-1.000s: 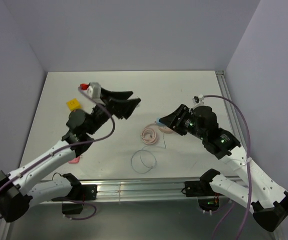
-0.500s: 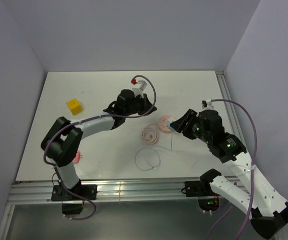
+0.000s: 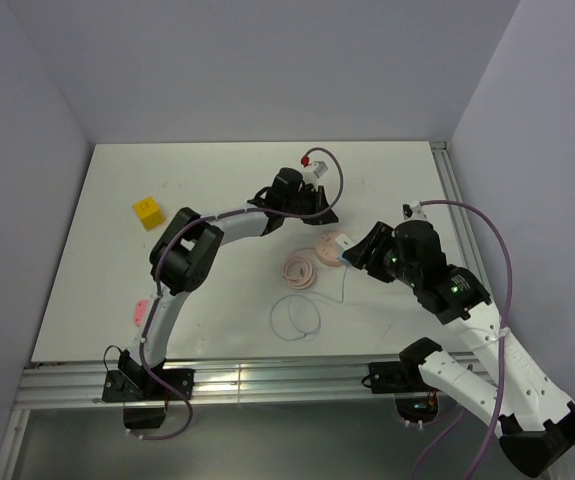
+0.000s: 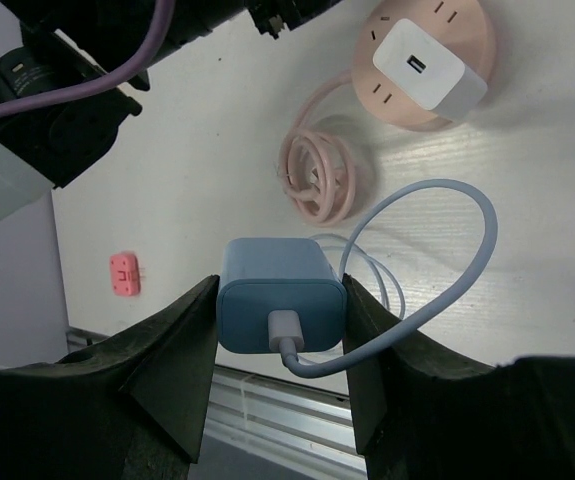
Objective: Insert the plug
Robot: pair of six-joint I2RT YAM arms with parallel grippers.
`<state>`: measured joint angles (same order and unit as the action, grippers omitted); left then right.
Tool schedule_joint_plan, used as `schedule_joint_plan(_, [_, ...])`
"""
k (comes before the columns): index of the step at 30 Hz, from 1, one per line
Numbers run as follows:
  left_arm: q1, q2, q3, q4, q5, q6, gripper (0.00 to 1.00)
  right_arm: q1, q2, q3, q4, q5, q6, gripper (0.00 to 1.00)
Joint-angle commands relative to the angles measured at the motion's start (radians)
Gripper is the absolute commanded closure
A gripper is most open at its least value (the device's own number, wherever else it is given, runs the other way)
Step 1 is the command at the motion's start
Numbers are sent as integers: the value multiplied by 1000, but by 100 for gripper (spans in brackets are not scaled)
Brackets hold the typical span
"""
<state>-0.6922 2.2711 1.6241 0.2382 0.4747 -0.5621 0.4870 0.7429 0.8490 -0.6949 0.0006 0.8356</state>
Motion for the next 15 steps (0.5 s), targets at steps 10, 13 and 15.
schedule_joint_plan(10, [-18,-44,-165,22,-25,-22,100,-10,68,-24,40,-63,-42,100])
schedule_joint_plan(13, [-23,-70,-243,48,-50,-38,100,-10,98,-42,66,-100,-47,100])
schedule_joint_plan(15, [-24,-93,-304,70,-54,-59,100,-10,117,-54,78,-100,-47,100])
